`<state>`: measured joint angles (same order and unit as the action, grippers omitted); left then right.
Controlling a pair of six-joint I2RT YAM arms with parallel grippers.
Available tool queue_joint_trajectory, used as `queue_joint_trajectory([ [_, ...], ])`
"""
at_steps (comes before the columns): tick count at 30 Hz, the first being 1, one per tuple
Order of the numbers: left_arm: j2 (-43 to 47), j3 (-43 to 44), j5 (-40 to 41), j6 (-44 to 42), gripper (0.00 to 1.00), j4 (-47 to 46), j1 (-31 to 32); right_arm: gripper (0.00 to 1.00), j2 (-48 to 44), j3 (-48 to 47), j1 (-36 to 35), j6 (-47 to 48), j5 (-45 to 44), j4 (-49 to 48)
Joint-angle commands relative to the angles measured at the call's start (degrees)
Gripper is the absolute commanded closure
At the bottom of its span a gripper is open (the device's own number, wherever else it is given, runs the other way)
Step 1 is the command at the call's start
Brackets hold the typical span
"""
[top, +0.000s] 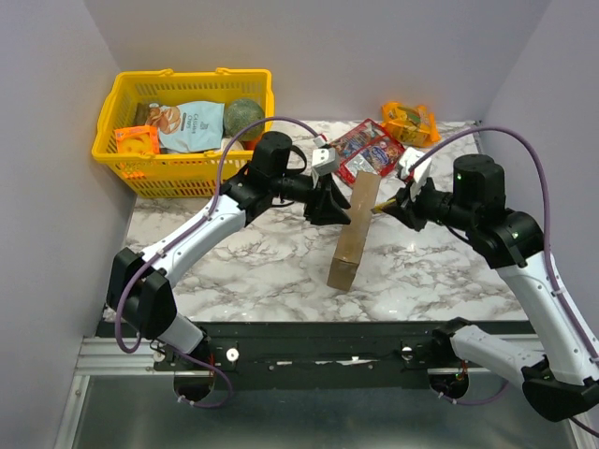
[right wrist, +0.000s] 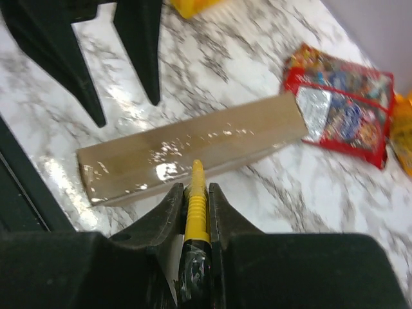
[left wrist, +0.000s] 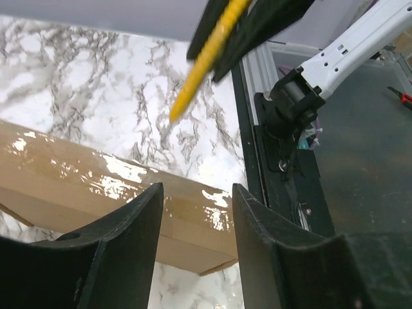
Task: Unpack the express box
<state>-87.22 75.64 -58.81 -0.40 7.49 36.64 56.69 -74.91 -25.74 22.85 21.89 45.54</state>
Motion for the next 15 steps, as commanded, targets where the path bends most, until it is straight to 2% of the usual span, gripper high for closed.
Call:
queue_joint_trajectory([
  [1, 0.1, 2.3, 0.2, -4.9, 0.44, 5.1, 1.3, 0.99, -2.7, 5.5, 0.3, 3.1, 18.0, -12.5],
  [6, -0.9, 3.9, 1.2, -5.3, 0.46, 5.5, 2.4, 1.00, -2.0, 6.0, 0.3, 3.7, 20.3, -14.4],
  [15, -2.5, 5.5, 2.0, -6.2, 0.59, 5.6, 5.2, 1.00, -1.2, 6.4, 0.3, 4.0, 21.4, -14.1],
])
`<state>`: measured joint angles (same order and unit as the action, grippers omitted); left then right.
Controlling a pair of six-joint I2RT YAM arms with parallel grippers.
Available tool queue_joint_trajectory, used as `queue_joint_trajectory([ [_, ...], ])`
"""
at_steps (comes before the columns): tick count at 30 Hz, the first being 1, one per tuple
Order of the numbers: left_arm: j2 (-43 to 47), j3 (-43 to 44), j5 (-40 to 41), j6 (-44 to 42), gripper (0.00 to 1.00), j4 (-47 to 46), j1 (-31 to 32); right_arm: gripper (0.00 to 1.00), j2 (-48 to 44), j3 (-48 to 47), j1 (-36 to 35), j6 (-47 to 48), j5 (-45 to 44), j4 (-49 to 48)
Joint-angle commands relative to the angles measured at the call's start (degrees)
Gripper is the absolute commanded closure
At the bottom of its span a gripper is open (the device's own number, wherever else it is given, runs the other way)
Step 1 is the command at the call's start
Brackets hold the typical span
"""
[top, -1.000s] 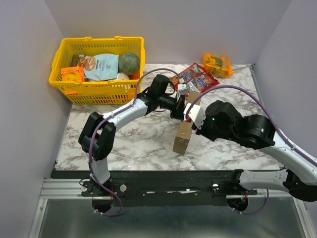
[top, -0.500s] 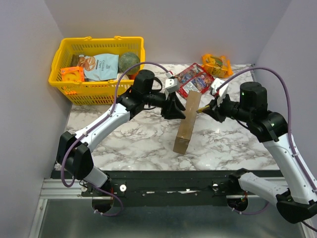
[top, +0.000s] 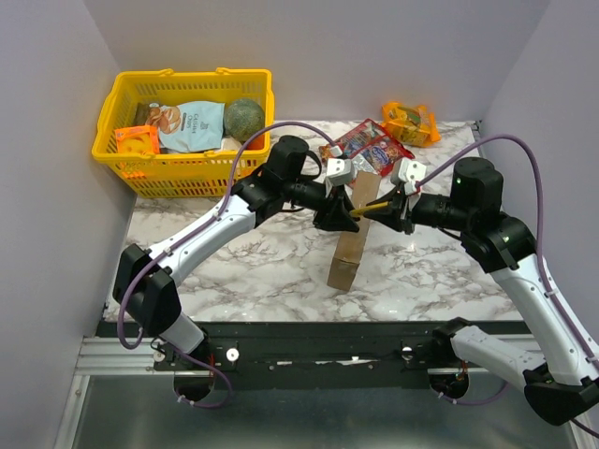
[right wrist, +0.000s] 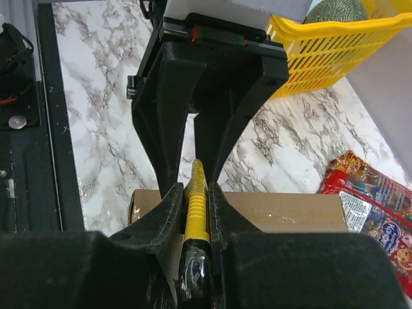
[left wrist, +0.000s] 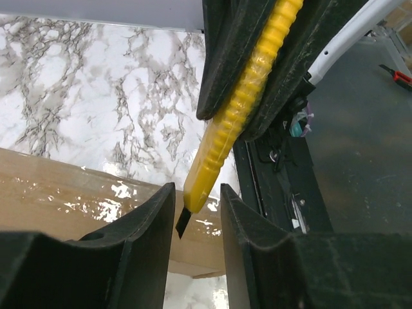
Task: Unpack the express box
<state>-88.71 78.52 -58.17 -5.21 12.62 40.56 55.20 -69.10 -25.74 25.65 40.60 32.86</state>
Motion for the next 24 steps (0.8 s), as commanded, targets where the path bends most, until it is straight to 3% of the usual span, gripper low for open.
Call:
queue_joint_trajectory([
  [1, -1.1, 3.0, 1.5, -1.2, 0.60, 0.5, 1.4, 1.00, 0.2, 0.6, 0.3, 1.2, 2.8, -1.2],
  [6, -1.8, 4.2, 3.1, 0.1, 0.66, -0.4, 1.5, 1.00, 0.7, 0.5, 0.4, 1.2, 2.9, -0.1],
  [11, -2.4, 4.7, 2.9, -0.4, 0.95, 0.6, 1.7, 1.00, 1.5, 0.6, 0.3, 0.1, 2.1, 0.0],
  [13, -2.3, 4.9, 3.2, -0.5, 1.00, 1.1, 1.7, 0.98, 2.1, 0.3, 0.3, -0.9, 1.1, 0.2],
  [14, -2.2, 4.9, 3.3, -0.8, 1.00, 1.6, 1.7, 0.81, 2.3, -0.1, 0.3, -2.6, 0.5, 0.2],
  [17, -1.4, 4.9, 6.3, -6.2, 1.00, 6.7, 1.5, 0.46, 3.9, -3.7, 0.3, -10.1, -5.4, -0.1],
  [20, 1.4, 1.8, 8.0, -6.3, 1.00, 9.1, -1.8, 0.31, 6.1, -11.8, 0.3, -15.9, -8.0, 0.7],
  [22, 3.3, -1.1, 7.5, -4.6, 1.00, 9.2, -6.8, 0.11, 8.1, -18.7, 0.3, -17.0, -10.0, 2.0],
  [24, 5.6, -2.7, 6.1, -2.0, 1.00, 11.0, -10.7, 0.06, 9.1, -22.1, 0.5, -14.2, -12.3, 5.4],
])
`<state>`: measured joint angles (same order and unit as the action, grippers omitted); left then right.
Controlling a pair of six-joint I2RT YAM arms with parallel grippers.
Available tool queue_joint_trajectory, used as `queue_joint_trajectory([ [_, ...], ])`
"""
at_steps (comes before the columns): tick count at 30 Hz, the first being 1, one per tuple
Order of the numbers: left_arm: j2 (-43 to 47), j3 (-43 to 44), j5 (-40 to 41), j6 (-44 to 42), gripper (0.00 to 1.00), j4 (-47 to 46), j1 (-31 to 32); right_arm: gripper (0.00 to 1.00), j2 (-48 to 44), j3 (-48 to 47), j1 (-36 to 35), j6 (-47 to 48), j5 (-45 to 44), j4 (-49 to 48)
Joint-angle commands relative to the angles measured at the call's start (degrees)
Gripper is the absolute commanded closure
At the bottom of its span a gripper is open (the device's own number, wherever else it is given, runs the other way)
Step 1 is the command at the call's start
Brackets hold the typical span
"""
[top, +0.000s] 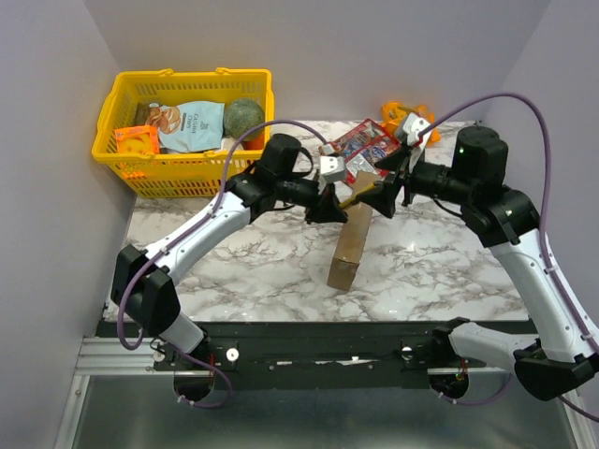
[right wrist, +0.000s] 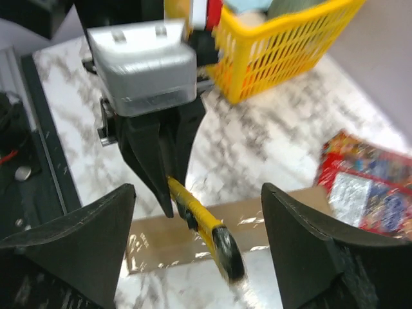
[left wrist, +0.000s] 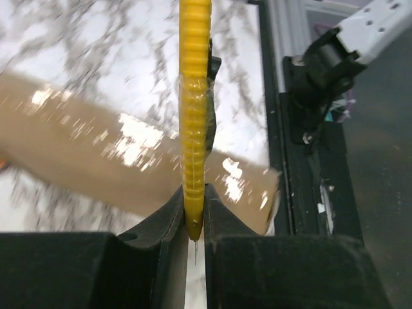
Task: Unpack the express box
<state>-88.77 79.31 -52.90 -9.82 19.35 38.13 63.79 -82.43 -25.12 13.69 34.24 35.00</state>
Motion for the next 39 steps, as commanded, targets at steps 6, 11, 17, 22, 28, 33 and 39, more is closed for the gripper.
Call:
queue_joint_trajectory([
  [6, 12.7, -12.8, 1.0, -8.0, 1.00, 22.4, -19.1, 0.02, 1.8, -5.8, 1.0, 4.9, -21.6, 5.8],
  [11, 14.2, -23.1, 8.0, -17.2, 1.00, 34.5, -22.0, 0.03, 1.3, 0.2, 2.4, -1.6, -23.5, 0.5],
  [17, 8.3, -20.7, 14.9, -12.1, 1.00, 37.8, -27.1, 0.04, 0.1, 7.2, 3.0, -7.4, -27.2, -3.5],
  [22, -1.6, -15.5, 24.0, -16.6, 0.97, 47.1, -26.4, 0.04, -3.3, 12.6, 3.3, -8.7, -25.5, -6.5],
  [28, -9.1, -16.2, 32.1, -21.6, 0.88, 46.3, -26.6, 0.04, -5.6, 14.1, 3.8, -6.0, -29.0, -4.9],
  [33, -12.3, -14.3, 34.6, -19.9, 0.60, 46.0, -26.8, 0.05, -7.3, 16.9, 6.0, -5.8, -27.4, -3.3],
  [39, -6.1, -12.2, 36.1, -20.4, 0.29, 46.6, -26.9, 0.05, -7.2, 18.9, 6.7, -6.0, -27.0, -1.6],
])
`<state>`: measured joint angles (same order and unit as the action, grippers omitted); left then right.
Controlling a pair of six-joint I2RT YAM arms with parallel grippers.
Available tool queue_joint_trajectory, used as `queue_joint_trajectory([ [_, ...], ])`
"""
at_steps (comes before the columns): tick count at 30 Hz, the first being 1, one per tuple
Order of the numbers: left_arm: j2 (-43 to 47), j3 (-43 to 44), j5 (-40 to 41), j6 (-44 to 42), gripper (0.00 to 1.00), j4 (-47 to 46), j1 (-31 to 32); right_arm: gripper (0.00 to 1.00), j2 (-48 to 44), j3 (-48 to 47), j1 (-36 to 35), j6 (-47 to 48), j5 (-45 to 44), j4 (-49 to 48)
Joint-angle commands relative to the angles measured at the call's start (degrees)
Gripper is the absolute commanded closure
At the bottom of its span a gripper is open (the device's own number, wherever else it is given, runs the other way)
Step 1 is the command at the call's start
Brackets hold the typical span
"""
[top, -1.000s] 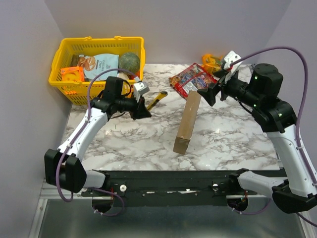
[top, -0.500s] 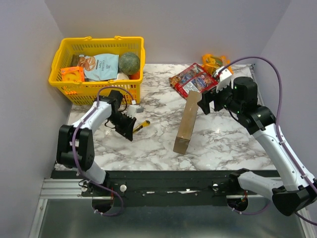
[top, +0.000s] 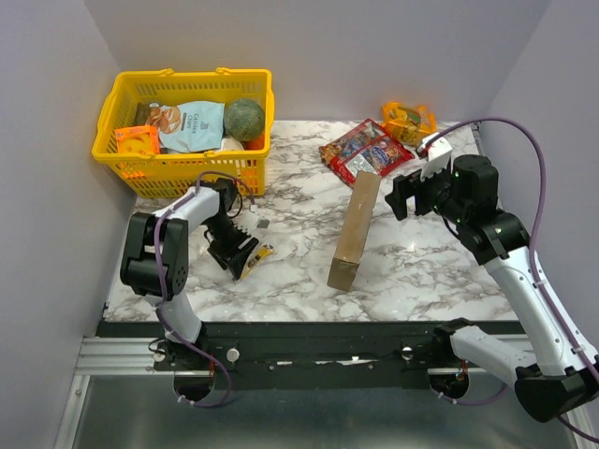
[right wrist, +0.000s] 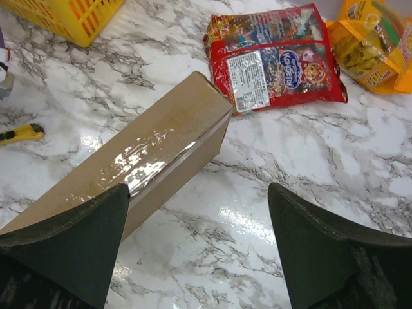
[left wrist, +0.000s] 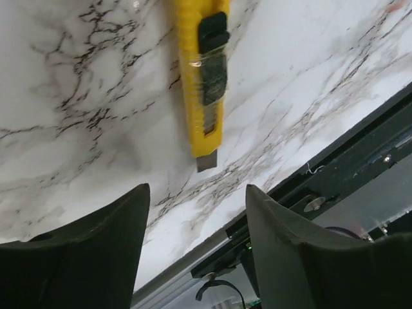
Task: Unpack the express box
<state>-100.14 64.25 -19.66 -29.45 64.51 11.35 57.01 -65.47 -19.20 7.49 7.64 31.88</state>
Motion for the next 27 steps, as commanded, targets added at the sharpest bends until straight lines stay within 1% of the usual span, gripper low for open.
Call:
queue_joint_trajectory([
  [1, 6.3, 4.1, 2.3, 0.0, 0.28, 2.2, -0.1, 0.05, -0.4, 2.5, 0.8, 0.8, -1.7, 1.7],
  [2, 8.4, 7.9, 1.1, 1.5, 0.28, 3.0, -0.1, 0.05, -0.4, 3.2, 1.0, 1.5, -2.5, 2.1],
  [3, 9.4, 10.1, -2.6, 2.5, 0.26, 3.9, -0.1, 0.05, -0.6, 3.9, 1.0, 1.8, -3.3, 2.1],
  [4, 10.5, 12.3, -4.8, 3.9, 0.23, 3.4, 0.3, 0.05, -0.8, 4.9, 1.1, 2.4, -4.8, 2.1],
  [5, 12.2, 16.6, -6.7, 7.3, 0.07, 2.6, 0.9, 0.05, -1.3, 7.3, 1.1, 3.1, -5.3, 1.7],
  [6, 12.9, 18.5, -10.3, 9.3, 0.01, -0.3, 1.7, 0.05, -1.5, 8.3, 1.1, 3.4, -5.7, 1.6],
  [7, 13.2, 20.5, -10.8, 11.2, 0.01, -2.2, 3.0, 0.05, -1.6, 9.4, 1.1, 3.8, -5.6, 1.5],
  [8, 13.0, 24.5, -11.2, 13.2, 0.01, -3.8, 7.2, 0.05, -1.6, 10.1, 1.2, 4.2, -4.7, 1.4],
  [9, 12.6, 26.6, -10.8, 16.2, 0.01, -6.6, 9.5, 0.05, -1.6, 11.0, 1.2, 4.3, -4.1, 1.4],
  [10, 12.0, 28.7, -8.1, 18.5, 0.01, -8.2, 12.5, 0.05, -1.6, 11.2, 1.2, 4.6, -3.4, 1.5],
  [11, 9.8, 33.5, -7.6, 20.0, 0.01, -9.2, 17.1, 0.06, -1.6, 11.3, 1.2, 4.6, -2.6, 1.5],
  [12, 8.5, 35.9, -7.2, 23.2, 0.01, -10.7, 19.3, 0.06, -1.1, 11.4, 1.2, 4.4, -2.5, 1.4],
  [13, 7.0, 38.2, -3.9, 24.9, 0.01, -11.5, 21.1, 0.06, -0.9, 11.3, 1.2, 4.1, -2.4, 1.4],
  [14, 4.2, 42.1, -2.7, 26.0, 0.01, -12.1, 22.7, 0.06, -0.7, 11.3, 1.2, 3.3, -2.9, 1.5],
  [15, 2.7, 43.9, -1.8, 26.5, 0.01, -12.9, 25.5, 0.06, -0.4, 11.3, 1.4, 2.1, -3.7, 1.4],
  [16, 1.1, 45.6, -0.4, 28.3, 0.01, -13.2, 26.4, 0.07, 0.3, 10.9, 2.0, 0.8, -4.0, 1.6],
  [17, -1.8, 48.7, 1.5, 29.2, 0.01, -13.5, 27.3, 0.08, 0.6, 10.5, 3.5, -2.5, -3.3, 2.7],
  [19, -4.1, 50.8, 1.9, 32.6, 0.01, -14.8, 28.7, 0.11, 1.3, 10.2, 5.1, -6.3, -2.2, 3.6],
  [20, -5.9, 52.4, 3.0, 34.6, 0.01, -15.2, 29.2, 0.13, 1.5, 10.2, 6.8, -10.2, -0.4, 4.7],
  [23, -9.6, 56.6, 4.4, 35.2, 0.01, -15.5, 32.1, 0.15, 1.7, 12.1, 8.2, -13.8, 3.2, 4.5],
  [25, -11.3, 58.3, 6.3, 34.8, 0.01, -15.1, 33.9, 0.16, 1.4, 13.3, 8.2, -14.4, 5.6, 3.5],
  [27, -13.0, 59.6, 10.3, 35.3, 0.01, -14.5, 34.9, 0.17, 1.1, 14.2, 8.2, -15.0, 8.9, 2.1],
])
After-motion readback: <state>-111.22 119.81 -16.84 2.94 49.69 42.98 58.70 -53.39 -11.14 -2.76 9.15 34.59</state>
